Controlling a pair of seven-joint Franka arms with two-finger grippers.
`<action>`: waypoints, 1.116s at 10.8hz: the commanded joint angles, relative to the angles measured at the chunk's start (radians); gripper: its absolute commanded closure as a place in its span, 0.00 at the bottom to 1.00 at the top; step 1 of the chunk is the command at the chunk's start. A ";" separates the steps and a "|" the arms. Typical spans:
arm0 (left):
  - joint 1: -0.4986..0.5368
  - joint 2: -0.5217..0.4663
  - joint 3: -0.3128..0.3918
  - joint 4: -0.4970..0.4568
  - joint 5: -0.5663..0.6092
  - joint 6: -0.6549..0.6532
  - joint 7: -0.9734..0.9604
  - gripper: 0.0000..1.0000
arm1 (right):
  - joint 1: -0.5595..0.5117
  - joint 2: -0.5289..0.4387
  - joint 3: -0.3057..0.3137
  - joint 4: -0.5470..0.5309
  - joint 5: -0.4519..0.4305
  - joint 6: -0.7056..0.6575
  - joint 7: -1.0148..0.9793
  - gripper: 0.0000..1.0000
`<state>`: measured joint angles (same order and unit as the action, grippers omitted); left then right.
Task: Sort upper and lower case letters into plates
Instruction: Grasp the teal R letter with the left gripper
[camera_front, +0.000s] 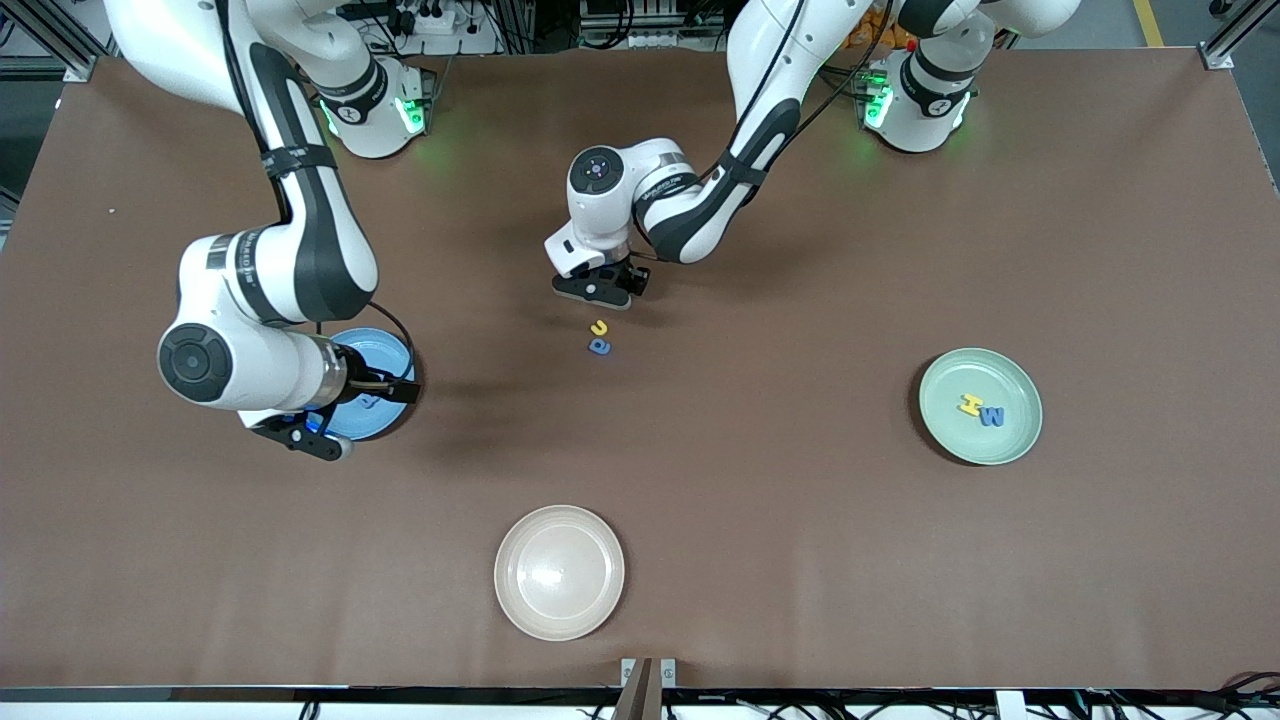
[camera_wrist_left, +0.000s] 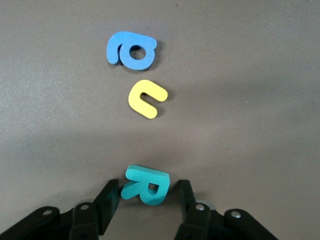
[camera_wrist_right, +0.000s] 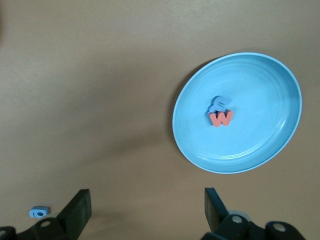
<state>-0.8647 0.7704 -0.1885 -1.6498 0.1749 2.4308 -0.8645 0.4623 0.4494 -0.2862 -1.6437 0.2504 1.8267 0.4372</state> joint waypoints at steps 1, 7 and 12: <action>-0.010 0.024 0.011 0.027 0.034 0.014 -0.031 0.83 | -0.002 -0.009 0.012 0.019 0.006 -0.007 -0.018 0.00; 0.175 -0.236 0.000 -0.045 0.037 -0.032 -0.015 1.00 | 0.032 -0.005 0.018 0.016 0.007 0.003 -0.005 0.00; 0.557 -0.540 -0.101 -0.286 0.020 -0.107 0.335 1.00 | 0.100 0.025 0.140 -0.007 0.006 0.114 0.015 0.00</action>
<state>-0.3928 0.3294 -0.2568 -1.8142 0.1786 2.3351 -0.6051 0.5243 0.4645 -0.1535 -1.6380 0.2516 1.9031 0.4330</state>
